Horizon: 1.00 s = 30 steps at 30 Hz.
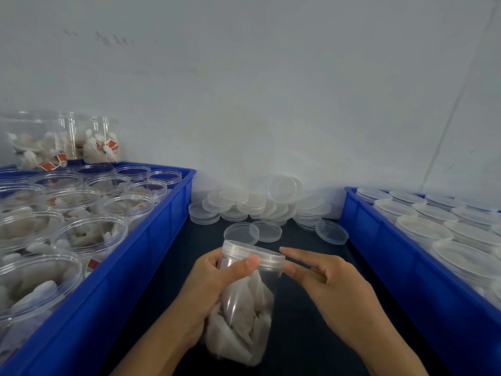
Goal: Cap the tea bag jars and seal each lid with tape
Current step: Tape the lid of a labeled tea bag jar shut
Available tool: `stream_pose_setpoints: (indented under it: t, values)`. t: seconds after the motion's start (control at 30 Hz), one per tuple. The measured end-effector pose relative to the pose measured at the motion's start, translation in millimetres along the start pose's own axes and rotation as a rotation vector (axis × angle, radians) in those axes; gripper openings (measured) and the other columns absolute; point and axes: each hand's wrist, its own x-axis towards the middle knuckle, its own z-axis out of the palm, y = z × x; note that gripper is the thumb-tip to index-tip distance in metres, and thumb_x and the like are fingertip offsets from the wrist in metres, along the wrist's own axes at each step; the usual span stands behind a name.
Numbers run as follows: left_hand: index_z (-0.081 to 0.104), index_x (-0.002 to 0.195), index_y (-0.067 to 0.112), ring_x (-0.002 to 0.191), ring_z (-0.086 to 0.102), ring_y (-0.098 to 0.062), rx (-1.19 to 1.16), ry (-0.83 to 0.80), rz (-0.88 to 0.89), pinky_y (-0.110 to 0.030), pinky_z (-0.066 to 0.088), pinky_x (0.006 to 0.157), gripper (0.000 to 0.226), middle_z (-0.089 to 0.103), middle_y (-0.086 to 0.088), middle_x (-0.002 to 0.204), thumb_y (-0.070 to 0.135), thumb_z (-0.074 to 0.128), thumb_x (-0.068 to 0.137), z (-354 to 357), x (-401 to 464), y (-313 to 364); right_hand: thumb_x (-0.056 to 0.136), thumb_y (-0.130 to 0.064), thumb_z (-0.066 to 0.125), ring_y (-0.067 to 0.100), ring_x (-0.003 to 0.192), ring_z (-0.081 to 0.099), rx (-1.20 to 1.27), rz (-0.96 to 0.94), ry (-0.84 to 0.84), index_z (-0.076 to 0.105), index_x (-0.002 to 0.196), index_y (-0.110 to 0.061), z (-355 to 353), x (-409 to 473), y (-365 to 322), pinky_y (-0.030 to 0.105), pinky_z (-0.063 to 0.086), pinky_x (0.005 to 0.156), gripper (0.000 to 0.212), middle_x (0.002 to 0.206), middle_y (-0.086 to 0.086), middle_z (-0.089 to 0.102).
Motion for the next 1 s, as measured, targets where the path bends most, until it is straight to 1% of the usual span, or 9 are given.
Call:
stream_pose_setpoints:
  t: [0.1,0.37,0.47,0.53,0.6,0.67,0.77,0.87,1.0]
  values:
    - [0.073,0.097,0.012,0.078,0.071,-0.028,-0.041,-0.035,0.01,-0.031,0.057,0.063,0.059,0.072,-0.018,0.092,0.04,0.088,0.048,-1,1,-3,0.088,-0.058,0.046,-0.004,0.086,0.059,-0.008,-0.004,-0.023,0.044,0.12,-0.067,5,2,2,0.017,0.048,0.076,0.033,0.099,-0.034,0.063]
    - [0.046,0.119,0.022,0.092,0.072,-0.02,-0.022,0.044,0.06,-0.035,0.057,0.074,0.093,0.069,-0.007,0.11,0.047,0.086,0.039,0,4,-8,0.093,-0.048,0.051,-0.014,0.095,0.052,0.224,-0.019,-0.039,0.047,0.125,-0.061,15,2,8,0.016,0.042,0.085,0.035,0.104,-0.043,0.055]
    - [0.047,0.107,0.027,0.094,0.065,-0.01,0.306,0.167,0.228,-0.03,0.054,0.082,0.067,0.057,0.004,0.113,0.068,0.069,0.058,4,1,-10,0.093,-0.046,0.053,-0.013,0.088,0.057,0.249,0.004,0.019,0.051,0.126,-0.055,21,2,6,0.008,0.04,0.071,0.034,0.093,-0.04,0.06]
    - [0.048,0.109,0.033,0.099,0.055,-0.007,0.563,0.348,0.357,-0.025,0.046,0.085,0.046,0.044,0.009,0.115,0.071,0.041,0.083,10,-1,-12,0.093,-0.045,0.053,-0.011,0.094,0.058,0.254,0.014,0.07,0.052,0.126,-0.053,26,-1,2,0.007,0.042,0.073,0.034,0.1,-0.039,0.061]
    - [0.042,0.131,0.033,0.101,0.049,-0.004,0.716,0.469,0.386,-0.019,0.039,0.08,0.068,0.038,0.009,0.124,0.072,0.016,0.081,21,-3,-14,0.094,-0.047,0.05,-0.009,0.084,0.062,0.212,0.005,0.117,0.05,0.128,-0.053,32,-3,-2,0.013,0.048,0.075,0.035,0.104,-0.031,0.066]
    - [0.029,0.146,0.028,0.099,0.049,-0.003,0.765,0.504,0.342,-0.016,0.039,0.076,0.086,0.037,0.007,0.133,0.073,0.01,0.075,29,-4,-14,0.095,-0.048,0.045,-0.008,0.069,0.062,0.159,-0.01,0.143,0.046,0.131,-0.053,35,-5,-5,0.018,0.052,0.07,0.036,0.084,-0.023,0.068]
    - [0.034,0.139,0.031,0.097,0.054,-0.004,0.64,0.477,0.22,-0.026,0.046,0.08,0.101,0.051,0.012,0.119,0.092,0.036,0.059,32,-4,-11,0.097,-0.049,0.037,-0.008,0.057,0.056,0.099,-0.031,0.139,0.04,0.134,-0.055,36,-9,-9,0.014,0.042,0.056,0.038,0.067,-0.029,0.061]
    - [0.044,0.125,0.032,0.093,0.057,-0.006,0.509,0.469,0.107,-0.032,0.05,0.079,0.113,0.057,0.015,0.102,0.085,0.059,0.027,24,2,-8,0.097,-0.048,0.032,-0.003,0.053,0.051,0.015,-0.04,0.131,0.036,0.138,-0.053,33,-12,-14,0.015,0.035,0.054,0.041,0.054,-0.023,0.053]
    - [0.052,0.114,0.034,0.092,0.061,-0.004,0.401,0.41,0.147,-0.028,0.05,0.074,0.099,0.063,0.013,0.1,0.08,0.069,0.027,14,3,-9,0.097,-0.051,0.032,-0.002,0.068,0.055,-0.036,-0.04,0.066,0.031,0.141,-0.05,23,-14,-17,0.017,0.045,0.07,0.045,0.081,-0.018,0.064]
